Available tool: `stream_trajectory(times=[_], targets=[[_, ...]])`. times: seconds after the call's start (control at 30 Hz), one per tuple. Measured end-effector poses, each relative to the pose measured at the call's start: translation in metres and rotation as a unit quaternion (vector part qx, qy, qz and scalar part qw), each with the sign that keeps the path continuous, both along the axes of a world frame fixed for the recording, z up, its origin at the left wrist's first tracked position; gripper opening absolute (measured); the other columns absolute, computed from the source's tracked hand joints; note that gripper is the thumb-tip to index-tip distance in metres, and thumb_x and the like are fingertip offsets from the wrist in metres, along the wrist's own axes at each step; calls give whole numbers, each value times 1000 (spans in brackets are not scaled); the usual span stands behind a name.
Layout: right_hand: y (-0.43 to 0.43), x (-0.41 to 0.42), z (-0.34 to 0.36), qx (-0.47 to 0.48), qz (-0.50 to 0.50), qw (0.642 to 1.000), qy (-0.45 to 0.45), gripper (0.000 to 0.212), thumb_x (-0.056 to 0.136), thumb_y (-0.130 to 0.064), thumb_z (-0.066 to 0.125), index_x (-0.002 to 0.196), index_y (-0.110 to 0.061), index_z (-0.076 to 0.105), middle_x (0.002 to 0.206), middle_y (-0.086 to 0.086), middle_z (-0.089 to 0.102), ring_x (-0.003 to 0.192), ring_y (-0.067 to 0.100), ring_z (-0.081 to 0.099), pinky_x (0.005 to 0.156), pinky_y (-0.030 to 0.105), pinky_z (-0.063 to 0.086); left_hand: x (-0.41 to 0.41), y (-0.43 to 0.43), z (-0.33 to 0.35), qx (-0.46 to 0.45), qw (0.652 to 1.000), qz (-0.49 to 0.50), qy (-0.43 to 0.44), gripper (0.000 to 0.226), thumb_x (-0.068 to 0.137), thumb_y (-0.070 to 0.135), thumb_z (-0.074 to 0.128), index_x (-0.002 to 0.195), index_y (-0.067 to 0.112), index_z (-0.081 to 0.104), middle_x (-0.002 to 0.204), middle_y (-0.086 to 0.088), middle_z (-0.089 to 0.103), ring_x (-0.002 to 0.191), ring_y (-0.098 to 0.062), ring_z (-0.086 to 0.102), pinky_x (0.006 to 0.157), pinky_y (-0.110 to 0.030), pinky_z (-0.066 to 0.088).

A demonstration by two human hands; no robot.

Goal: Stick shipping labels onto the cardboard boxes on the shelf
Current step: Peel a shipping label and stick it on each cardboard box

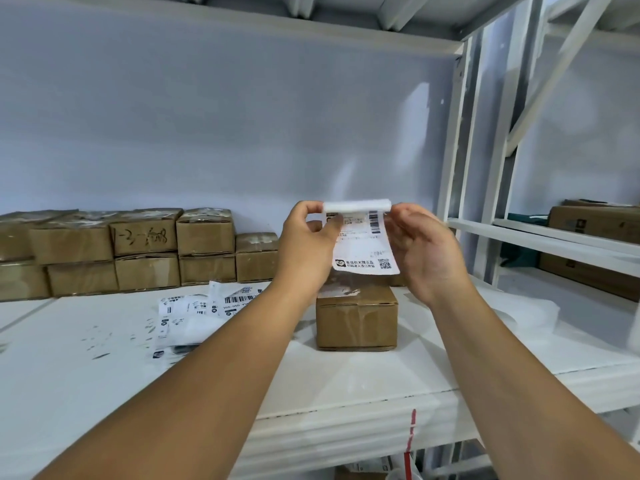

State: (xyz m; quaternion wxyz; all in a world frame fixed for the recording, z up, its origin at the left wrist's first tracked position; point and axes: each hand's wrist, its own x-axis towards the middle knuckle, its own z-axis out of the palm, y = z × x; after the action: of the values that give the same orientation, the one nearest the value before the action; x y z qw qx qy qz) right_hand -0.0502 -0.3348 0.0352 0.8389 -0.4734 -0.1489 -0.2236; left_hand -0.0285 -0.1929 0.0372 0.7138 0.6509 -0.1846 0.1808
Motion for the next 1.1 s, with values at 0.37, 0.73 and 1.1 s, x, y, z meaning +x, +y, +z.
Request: stream_trajectory(times=[0.37, 0.73, 1.1], targets=[[8, -1, -2, -124, -34, 991, 42, 19, 90, -1, 55, 82, -14, 66, 78, 5, 70, 67, 18, 65, 62, 29, 52, 7, 2, -2, 5, 998, 8, 62, 29, 90, 18, 59, 75, 21, 34, 89, -13, 55, 79, -27, 61, 60, -36, 48], [7, 3, -6, -239, -70, 963, 100, 23, 93, 2, 53, 90, -15, 68, 91, 8, 69, 66, 17, 66, 54, 26, 55, 2, 13, -2, 159, 985, -32, 62, 10, 91, 16, 56, 84, 21, 50, 90, -10, 69, 77, -25, 67, 66, -32, 49], [8, 8, -9, -271, -128, 947, 119, 24, 91, 1, 56, 81, -14, 71, 87, 10, 70, 75, 20, 64, 75, 34, 53, 6, 9, -9, 285, 957, 46, -24, 19, 92, 11, 48, 86, 26, 58, 64, 7, 51, 50, -10, 41, 46, -23, 28]])
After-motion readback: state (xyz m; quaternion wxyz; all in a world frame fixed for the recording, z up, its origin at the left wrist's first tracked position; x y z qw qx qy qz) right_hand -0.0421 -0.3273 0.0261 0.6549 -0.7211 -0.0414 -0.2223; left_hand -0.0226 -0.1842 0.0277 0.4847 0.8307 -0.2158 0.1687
